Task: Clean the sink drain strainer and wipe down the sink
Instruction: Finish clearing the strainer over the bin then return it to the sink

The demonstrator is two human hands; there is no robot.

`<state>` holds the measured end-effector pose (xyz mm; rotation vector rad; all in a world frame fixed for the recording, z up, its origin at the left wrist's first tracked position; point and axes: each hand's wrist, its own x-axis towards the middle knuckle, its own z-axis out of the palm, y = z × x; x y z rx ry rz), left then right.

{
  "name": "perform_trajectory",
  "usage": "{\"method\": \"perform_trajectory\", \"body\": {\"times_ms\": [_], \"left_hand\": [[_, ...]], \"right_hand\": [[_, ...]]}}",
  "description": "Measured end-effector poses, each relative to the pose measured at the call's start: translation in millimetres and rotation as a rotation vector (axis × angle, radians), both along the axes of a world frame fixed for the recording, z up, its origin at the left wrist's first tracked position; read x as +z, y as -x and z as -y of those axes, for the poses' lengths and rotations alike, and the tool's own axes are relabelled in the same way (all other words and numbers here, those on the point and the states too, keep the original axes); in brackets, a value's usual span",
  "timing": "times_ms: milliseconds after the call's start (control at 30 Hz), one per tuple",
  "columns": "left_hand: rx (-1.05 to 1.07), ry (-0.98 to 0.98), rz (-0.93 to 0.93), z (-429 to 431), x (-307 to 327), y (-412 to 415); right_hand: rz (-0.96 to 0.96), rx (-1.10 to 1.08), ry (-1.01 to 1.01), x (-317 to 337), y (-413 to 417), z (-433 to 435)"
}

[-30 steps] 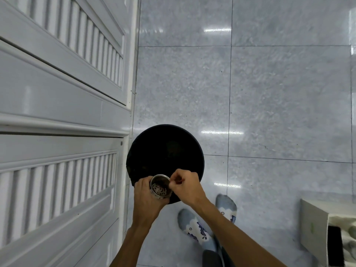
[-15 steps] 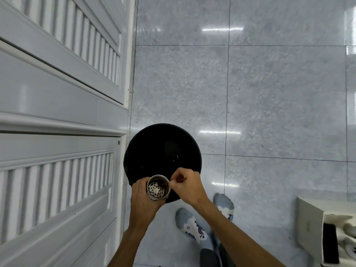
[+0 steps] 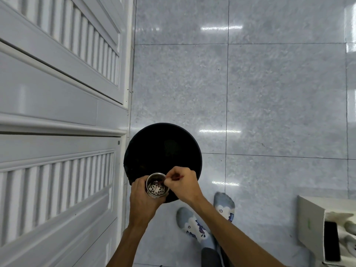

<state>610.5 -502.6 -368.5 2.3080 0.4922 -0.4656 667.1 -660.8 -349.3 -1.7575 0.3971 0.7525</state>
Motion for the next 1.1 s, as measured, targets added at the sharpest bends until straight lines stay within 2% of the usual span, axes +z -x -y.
{"method": "perform_trajectory", "body": {"times_ms": [67,167,233,300,400,467,633,800,933,1033,1100], "left_hand": [[-0.003,0.002,0.0,0,1,-1],[0.003,-0.011,-0.011,1,1,-2],[0.005,-0.012,-0.009,2,1,-3],[0.005,-0.015,-0.007,2,0,-4],[0.0,-0.059,-0.016,3,-1,-3],[-0.042,-0.088,0.001,3,-1,-3],[-0.092,-0.192,0.027,2,-5,-4],[-0.23,-0.264,0.05,2,-13,-6],[-0.198,-0.284,0.016,3,-23,-4],[-0.186,-0.305,-0.033,2,-29,-2],[-0.179,-0.307,-0.052,0,-31,-3]], "right_hand": [[-0.02,0.067,-0.026,0,1,-2],[0.005,-0.042,0.076,0,1,-1],[0.005,-0.05,0.003,0,0,0],[-0.025,0.034,-0.05,-1,2,-2],[0.008,-0.014,0.071,-2,6,-1],[0.046,-0.034,0.069,-1,4,2],[0.053,0.104,0.017,-7,5,9],[0.031,0.283,-0.004,-19,5,11],[0.054,0.357,0.036,-28,3,4],[0.123,0.239,0.146,-28,-2,3],[0.133,0.146,0.115,-27,-5,7]]}}
